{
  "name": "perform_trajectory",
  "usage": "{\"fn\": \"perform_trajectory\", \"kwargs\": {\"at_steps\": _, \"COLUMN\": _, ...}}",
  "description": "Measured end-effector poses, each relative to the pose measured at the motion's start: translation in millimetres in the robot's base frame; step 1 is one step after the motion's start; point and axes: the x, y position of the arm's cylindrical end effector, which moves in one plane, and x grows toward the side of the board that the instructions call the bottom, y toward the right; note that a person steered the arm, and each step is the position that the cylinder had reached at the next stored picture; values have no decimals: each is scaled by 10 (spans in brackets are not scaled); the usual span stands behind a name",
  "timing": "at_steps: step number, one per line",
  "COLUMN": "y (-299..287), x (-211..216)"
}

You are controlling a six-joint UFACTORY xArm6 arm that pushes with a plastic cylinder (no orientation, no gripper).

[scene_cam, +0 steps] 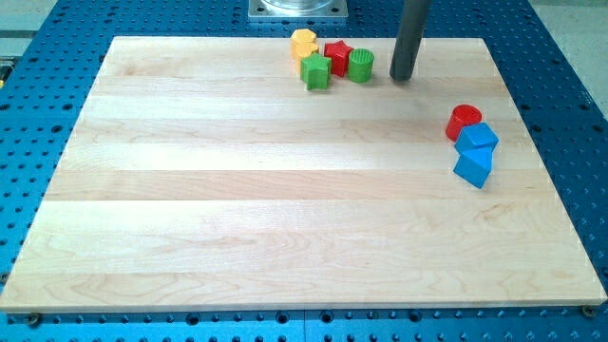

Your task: Move your arm horizontally right to the green circle

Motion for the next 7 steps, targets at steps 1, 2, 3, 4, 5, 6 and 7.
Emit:
{"fn": "perform_trajectory", "kwargs": {"at_steps": 1, "y": 0, "x": 94}}
{"fn": "perform_trajectory", "kwargs": {"at_steps": 2, "y": -97, "x": 85}}
{"fn": "perform_trajectory", "kwargs": {"at_steps": 3, "y": -20, "x": 153}}
{"fn": "perform_trajectory", "kwargs": {"at_steps": 4, "y": 121, "x": 137}}
{"fn": "perform_trajectory", "kwargs": {"at_steps": 5, "y": 132, "x": 131}}
{"fn": "perform_trajectory", "kwargs": {"at_steps": 6, "y": 132, "x": 131}}
{"fn": "perform_trajectory", "kwargs": {"at_steps": 7, "y": 132, "x": 131}}
